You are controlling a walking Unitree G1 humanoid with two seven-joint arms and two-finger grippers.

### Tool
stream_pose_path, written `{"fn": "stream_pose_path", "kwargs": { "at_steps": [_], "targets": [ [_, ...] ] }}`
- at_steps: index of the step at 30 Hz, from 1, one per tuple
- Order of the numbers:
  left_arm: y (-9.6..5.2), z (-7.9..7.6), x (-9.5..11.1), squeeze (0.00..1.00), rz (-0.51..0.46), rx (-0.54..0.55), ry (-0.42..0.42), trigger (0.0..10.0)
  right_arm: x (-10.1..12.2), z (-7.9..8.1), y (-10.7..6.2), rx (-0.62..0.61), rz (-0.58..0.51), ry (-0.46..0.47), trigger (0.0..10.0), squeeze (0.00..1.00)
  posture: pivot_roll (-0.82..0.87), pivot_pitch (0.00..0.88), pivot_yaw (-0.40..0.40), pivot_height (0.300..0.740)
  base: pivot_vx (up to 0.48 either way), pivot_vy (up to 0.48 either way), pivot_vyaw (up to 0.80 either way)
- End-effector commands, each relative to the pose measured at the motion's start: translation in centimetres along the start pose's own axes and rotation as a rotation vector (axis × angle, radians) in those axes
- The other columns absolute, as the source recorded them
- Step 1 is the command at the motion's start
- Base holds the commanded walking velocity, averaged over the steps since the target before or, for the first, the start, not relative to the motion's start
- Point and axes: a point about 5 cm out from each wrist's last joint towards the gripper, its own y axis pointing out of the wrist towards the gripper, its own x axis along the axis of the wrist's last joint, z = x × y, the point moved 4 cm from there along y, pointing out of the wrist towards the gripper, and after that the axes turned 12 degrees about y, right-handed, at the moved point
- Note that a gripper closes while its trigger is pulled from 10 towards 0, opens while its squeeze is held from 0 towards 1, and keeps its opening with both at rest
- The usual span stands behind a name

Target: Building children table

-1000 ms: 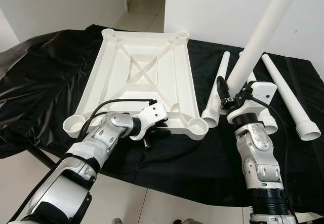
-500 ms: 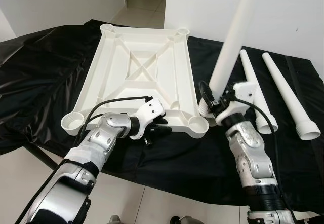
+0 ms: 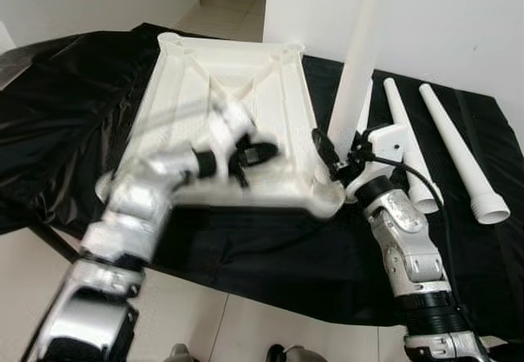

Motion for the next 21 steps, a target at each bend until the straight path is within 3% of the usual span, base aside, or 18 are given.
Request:
{"fn": "stream_pose_path", "kwargs": {
  "at_steps": [1,5,11,12,13,21],
  "targets": [
    [0.2,-1.4,-1.4,0.0,0.054,-0.042,-0.029,10.0,-0.1,0.1,0.1,0.008,0.002,-0.002,10.0,0.0,0.04,0.075,-0.04,0.74,0.0,0.0,0.0],
    [0.3,-2.3,-1.8,0.0,0.085,-0.062,-0.028,10.0,-0.1,0.1,0.0,0.01,0.001,-0.005,10.0,0.0,0.03,0.075,-0.034,0.74,0.0,0.0,0.0],
    [0.4,-1.7,-0.8,0.0,0.045,-0.039,-0.072,10.0,-0.4,0.2,-0.4,0.024,0.016,-0.005,10.0,0.0,0.03,0.074,-0.034,0.74,0.0,0.0,0.0],
    [0.4,-1.7,-0.3,0.12,0.027,-0.048,-0.092,10.0,-0.5,0.2,-0.4,0.026,0.021,-0.003,10.0,0.0,0.03,0.074,-0.034,0.74,0.0,0.0,0.0],
    [0.5,-1.4,0.1,1.0,0.008,-0.041,-0.107,10.0,-0.6,0.2,-0.5,0.028,0.025,-0.005,10.0,0.0,0.04,0.069,-0.035,0.74,0.0,0.0,0.0],
    [1.4,-1.3,2.3,1.0,-0.059,-0.048,-0.146,10.0,-1.0,0.7,-0.2,0.062,0.038,-0.011,10.0,0.0,0.04,0.054,-0.043,0.74,0.0,0.0,0.0]
  ]
}}
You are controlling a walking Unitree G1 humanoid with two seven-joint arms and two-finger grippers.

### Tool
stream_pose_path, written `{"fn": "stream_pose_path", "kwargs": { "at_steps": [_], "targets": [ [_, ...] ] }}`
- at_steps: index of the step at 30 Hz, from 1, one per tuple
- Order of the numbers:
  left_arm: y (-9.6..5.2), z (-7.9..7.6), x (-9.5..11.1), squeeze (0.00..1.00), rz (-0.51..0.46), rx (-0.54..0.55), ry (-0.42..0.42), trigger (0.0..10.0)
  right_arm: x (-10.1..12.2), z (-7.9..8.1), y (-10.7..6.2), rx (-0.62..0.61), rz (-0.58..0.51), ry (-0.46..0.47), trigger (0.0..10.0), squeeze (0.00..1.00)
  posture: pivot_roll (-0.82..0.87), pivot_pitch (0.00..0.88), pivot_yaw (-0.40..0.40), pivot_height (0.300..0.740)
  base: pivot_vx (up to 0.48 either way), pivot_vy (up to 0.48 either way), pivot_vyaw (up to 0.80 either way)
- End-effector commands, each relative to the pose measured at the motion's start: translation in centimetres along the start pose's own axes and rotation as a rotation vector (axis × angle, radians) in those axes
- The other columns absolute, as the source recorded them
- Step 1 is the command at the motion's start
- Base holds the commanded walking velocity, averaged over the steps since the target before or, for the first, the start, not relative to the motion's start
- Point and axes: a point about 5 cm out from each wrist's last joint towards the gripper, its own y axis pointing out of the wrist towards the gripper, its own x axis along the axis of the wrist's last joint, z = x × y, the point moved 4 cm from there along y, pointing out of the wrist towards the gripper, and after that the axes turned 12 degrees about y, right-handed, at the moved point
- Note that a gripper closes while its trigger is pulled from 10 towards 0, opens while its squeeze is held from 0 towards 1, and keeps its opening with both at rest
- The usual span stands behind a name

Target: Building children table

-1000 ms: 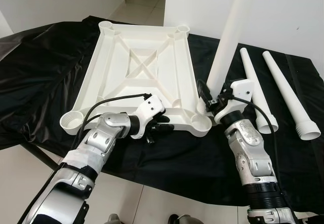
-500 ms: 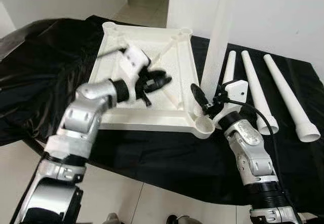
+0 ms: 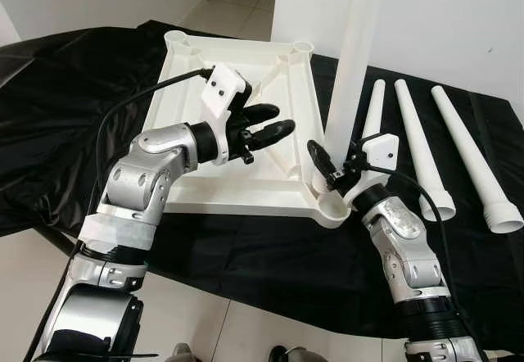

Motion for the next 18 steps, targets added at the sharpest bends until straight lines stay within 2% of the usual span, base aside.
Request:
{"fn": "stream_pose_path", "kwargs": {
  "at_steps": [1,2,5,6,14,18],
  "targets": [
    [0.4,0.2,0.8,1.0,-0.013,0.02,0.003,10.0,-0.1,0.2,0.1,0.02,0.004,-0.01,10.0,0.0,0.04,0.054,-0.043,0.74,0.0,0.0,0.0],
    [0.8,-0.2,1.6,0.17,-0.039,-0.002,0.0,10.0,-0.2,0.7,0.2,0.051,0.011,-0.02,10.0,0.0,0.05,0.049,-0.048,0.74,0.0,0.0,0.0],
    [1.1,-0.5,2.1,0.17,-0.055,-0.018,-0.007,10.0,-0.3,1.0,0.3,0.075,0.016,-0.028,10.0,0.0,0.05,0.049,-0.048,0.74,0.0,0.0,0.0],
    [1.2,-0.6,2.4,0.0,-0.069,-0.027,-0.02,10.0,-0.4,1.2,0.4,0.088,0.019,-0.022,10.0,0.0,0.05,0.046,-0.051,0.74,0.0,0.0,0.0],
    [2.2,-1.2,4.2,0.0,-0.131,-0.087,-0.109,10.0,-0.4,2.2,0.6,0.159,0.027,-0.042,10.0,0.0,0.05,0.044,-0.055,0.74,0.0,0.0,0.0],
    [2.8,-1.0,4.4,0.0,-0.116,-0.09,-0.149,10.0,-0.5,2.3,0.6,0.175,0.028,-0.062,10.0,0.0,0.05,0.045,-0.051,0.74,0.0,0.0,0.0]
  ]
}}
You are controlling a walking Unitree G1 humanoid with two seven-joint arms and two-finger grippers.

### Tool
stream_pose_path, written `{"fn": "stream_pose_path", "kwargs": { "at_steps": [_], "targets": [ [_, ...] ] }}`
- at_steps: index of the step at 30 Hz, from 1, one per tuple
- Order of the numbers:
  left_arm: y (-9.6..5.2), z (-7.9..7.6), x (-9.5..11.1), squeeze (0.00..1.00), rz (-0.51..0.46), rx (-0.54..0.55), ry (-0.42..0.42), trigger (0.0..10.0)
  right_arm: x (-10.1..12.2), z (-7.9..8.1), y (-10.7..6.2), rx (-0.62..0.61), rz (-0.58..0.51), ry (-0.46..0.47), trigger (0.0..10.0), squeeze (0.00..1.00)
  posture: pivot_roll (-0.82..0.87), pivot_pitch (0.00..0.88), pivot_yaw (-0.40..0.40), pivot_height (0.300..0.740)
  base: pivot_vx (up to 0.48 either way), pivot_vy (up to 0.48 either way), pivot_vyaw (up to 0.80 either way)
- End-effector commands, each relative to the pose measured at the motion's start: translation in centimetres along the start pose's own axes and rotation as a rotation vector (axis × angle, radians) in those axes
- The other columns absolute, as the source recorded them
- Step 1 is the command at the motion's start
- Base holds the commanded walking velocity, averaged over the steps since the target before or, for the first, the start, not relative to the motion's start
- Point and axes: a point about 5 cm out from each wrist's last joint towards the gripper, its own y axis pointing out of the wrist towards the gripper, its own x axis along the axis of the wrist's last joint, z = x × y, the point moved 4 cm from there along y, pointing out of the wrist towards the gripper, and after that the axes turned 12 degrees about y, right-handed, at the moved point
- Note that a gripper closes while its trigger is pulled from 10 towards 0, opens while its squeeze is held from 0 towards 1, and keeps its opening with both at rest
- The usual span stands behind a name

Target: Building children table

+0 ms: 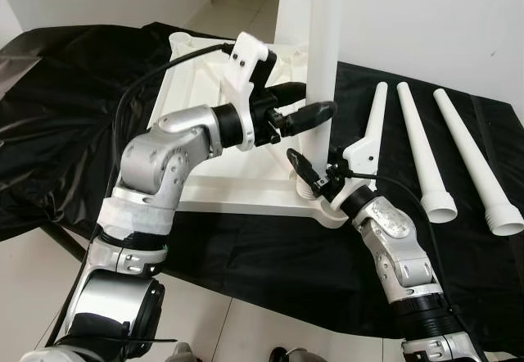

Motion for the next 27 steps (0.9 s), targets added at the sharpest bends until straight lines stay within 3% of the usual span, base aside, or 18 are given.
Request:
{"fn": "stream_pose_path", "kwargs": {
  "at_steps": [1,8,12,15,16,17,18,19,20,27],
  "targets": [
    [0.5,-0.3,0.0,0.0,0.004,-0.018,-0.018,10.0,0.2,0.1,0.1,0.019,0.002,-0.032,10.0,0.0,0.05,0.045,-0.051,0.74,0.0,0.0,0.0],
    [0.9,0.3,0.7,0.0,-0.013,0.007,-0.036,10.0,-0.2,0.2,-0.1,0.026,0.018,-0.047,10.0,0.0,0.05,0.043,-0.046,0.74,0.0,0.0,0.0],
    [1.2,2.2,1.2,0.0,-0.023,0.112,-0.098,10.0,-0.6,0.1,0.0,0.021,0.032,-0.04,10.0,0.0,0.05,0.037,-0.047,0.74,0.0,0.0,0.0],
    [1.1,2.7,1.4,0.0,-0.027,0.136,-0.117,10.0,-0.7,0.0,0.0,0.017,0.033,-0.037,10.0,0.0,0.05,0.036,-0.048,0.74,0.0,0.0,0.0],
    [1.1,2.8,1.5,0.0,-0.03,0.145,-0.124,5.8,-0.7,0.0,0.1,0.017,0.034,-0.038,10.0,0.0,0.05,0.036,-0.048,0.74,0.0,0.0,0.0],
    [1.1,2.8,1.5,0.0,-0.03,0.145,-0.124,5.8,-0.7,0.0,0.1,0.017,0.034,-0.038,10.0,0.0,0.05,0.036,-0.048,0.74,0.0,0.0,0.0],
    [1.0,3.1,1.5,0.0,-0.03,0.164,-0.14,2.3,-0.8,-0.1,0.1,0.013,0.035,-0.033,10.0,0.0,0.06,0.034,-0.049,0.74,0.0,0.0,0.0],
    [1.0,3.1,1.5,0.0,-0.03,0.164,-0.14,2.3,-0.8,-0.1,0.1,0.013,0.035,-0.033,10.0,0.0,0.06,0.034,-0.049,0.74,0.0,0.0,0.0],
    [1.0,3.3,1.3,0.0,-0.027,0.182,-0.143,0.0,-0.9,-0.2,0.1,0.005,0.041,-0.023,10.0,0.0,0.06,0.033,-0.049,0.74,0.0,0.0,0.0],
    [1.1,3.2,0.8,0.0,-0.016,0.196,-0.132,0.0,-1.0,-0.8,0.3,-0.038,0.051,-0.026,10.0,0.0,0.06,0.029,-0.046,0.74,0.0,0.0,0.0]
  ]
}}
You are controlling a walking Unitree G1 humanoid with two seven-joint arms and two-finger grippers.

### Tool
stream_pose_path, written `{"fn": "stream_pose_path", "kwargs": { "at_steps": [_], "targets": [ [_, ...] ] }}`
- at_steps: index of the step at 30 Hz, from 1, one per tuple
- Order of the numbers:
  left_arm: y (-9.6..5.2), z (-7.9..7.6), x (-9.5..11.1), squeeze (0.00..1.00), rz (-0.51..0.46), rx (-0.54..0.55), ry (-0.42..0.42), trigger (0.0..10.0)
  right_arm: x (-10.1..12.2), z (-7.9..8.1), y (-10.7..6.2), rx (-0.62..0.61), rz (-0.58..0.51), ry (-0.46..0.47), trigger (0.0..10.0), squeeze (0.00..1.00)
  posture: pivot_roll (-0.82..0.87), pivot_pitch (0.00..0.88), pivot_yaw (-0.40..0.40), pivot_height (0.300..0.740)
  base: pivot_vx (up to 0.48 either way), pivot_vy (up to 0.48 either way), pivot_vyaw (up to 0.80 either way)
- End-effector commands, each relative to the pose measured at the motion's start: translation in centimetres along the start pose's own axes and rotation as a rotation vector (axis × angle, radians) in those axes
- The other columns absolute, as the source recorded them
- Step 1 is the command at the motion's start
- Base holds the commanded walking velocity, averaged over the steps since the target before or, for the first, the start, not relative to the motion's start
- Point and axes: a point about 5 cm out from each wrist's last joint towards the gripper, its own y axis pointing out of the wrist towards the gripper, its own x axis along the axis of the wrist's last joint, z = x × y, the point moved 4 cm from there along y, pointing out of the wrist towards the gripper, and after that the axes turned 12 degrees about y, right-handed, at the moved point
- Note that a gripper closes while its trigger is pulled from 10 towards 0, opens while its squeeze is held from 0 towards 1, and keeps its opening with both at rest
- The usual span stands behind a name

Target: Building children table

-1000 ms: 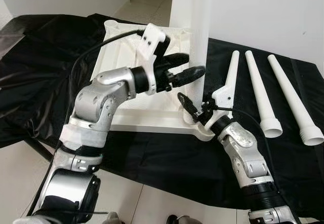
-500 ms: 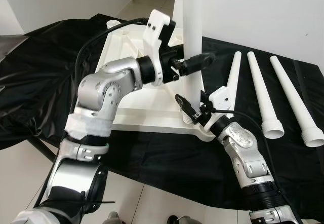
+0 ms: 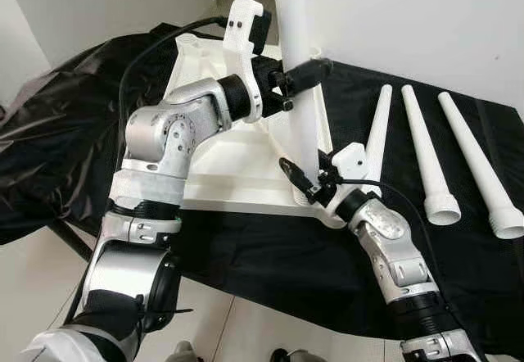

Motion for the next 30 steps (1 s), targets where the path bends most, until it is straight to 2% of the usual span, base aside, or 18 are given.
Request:
{"fn": "stream_pose_path", "kwargs": {
  "at_steps": [1,2,3,5,9,10,14,17,18,19,26,30],
  "targets": [
    [0.1,0.3,-0.2,0.0,0.015,0.047,0.002,0.0,0.1,-1.1,-0.1,-0.055,0.001,-0.013,10.0,0.0,0.06,0.029,-0.046,0.74,0.0,0.0,0.0],
    [0.2,0.2,-0.3,0.0,0.018,0.043,0.012,0.0,0.1,-1.3,-0.1,-0.073,0.0,-0.031,10.0,0.0,0.06,0.028,-0.046,0.74,0.0,0.0,0.0],
    [0.4,0.1,-0.5,0.0,0.039,0.046,0.028,10.0,-0.1,-1.7,-0.1,-0.098,0.016,-0.057,10.0,0.0,0.06,0.029,-0.046,0.74,0.0,0.0,0.0],
    [0.4,0.1,-0.5,0.0,0.039,0.046,0.028,10.0,-0.1,-1.7,-0.1,-0.098,0.016,-0.057,10.0,0.0,0.06,0.029,-0.046,0.74,0.0,0.0,0.0],
    [0.8,-0.1,-0.3,0.0,0.056,0.048,0.054,10.0,-0.6,-2.4,-0.1,-0.138,0.059,-0.115,10.0,0.0,0.06,0.026,-0.046,0.74,0.0,0.0,0.0],
    [1.0,-0.4,-0.1,0.0,0.056,0.045,0.076,10.0,-0.6,-2.4,-0.1,-0.136,0.063,-0.107,10.0,1.0,0.06,0.024,-0.049,0.74,0.0,0.0,0.0],
    [1.3,-0.9,-0.1,0.0,0.064,0.045,0.134,10.0,-0.5,-2.2,0.3,-0.127,0.089,-0.107,10.0,1.0,0.06,0.021,-0.05,0.74,0.0,0.0,0.0],
    [1.4,-1.0,-0.1,0.0,0.064,0.045,0.14,10.0,-0.4,-2.1,0.5,-0.128,0.097,-0.118,10.0,1.0,0.06,0.018,-0.053,0.74,0.0,0.0,0.0],
    [1.4,-1.2,-0.2,0.0,0.062,0.043,0.146,10.0,-0.4,-2.1,0.7,-0.132,0.104,-0.141,10.0,0.09,0.06,0.017,-0.055,0.74,0.0,0.0,0.0],
    [1.5,-1.4,-0.2,0.0,0.059,0.043,0.154,10.0,-0.4,-1.9,0.9,-0.124,0.11,-0.146,10.0,0.0,0.06,0.015,-0.058,0.74,0.0,0.0,0.0],
    [1.8,-2.1,-0.2,0.0,0.049,0.044,0.176,10.0,-0.2,-1.2,1.5,-0.114,0.13,-0.147,10.0,0.0,0.06,0.011,-0.063,0.74,0.0,0.0,0.0],
    [1.9,-2.6,-0.4,0.0,0.051,0.039,0.199,10.0,0.6,-0.7,2.0,-0.104,0.13,-0.111,10.0,0.0,0.06,0.007,-0.065,0.74,0.0,0.0,0.0]
  ]
}}
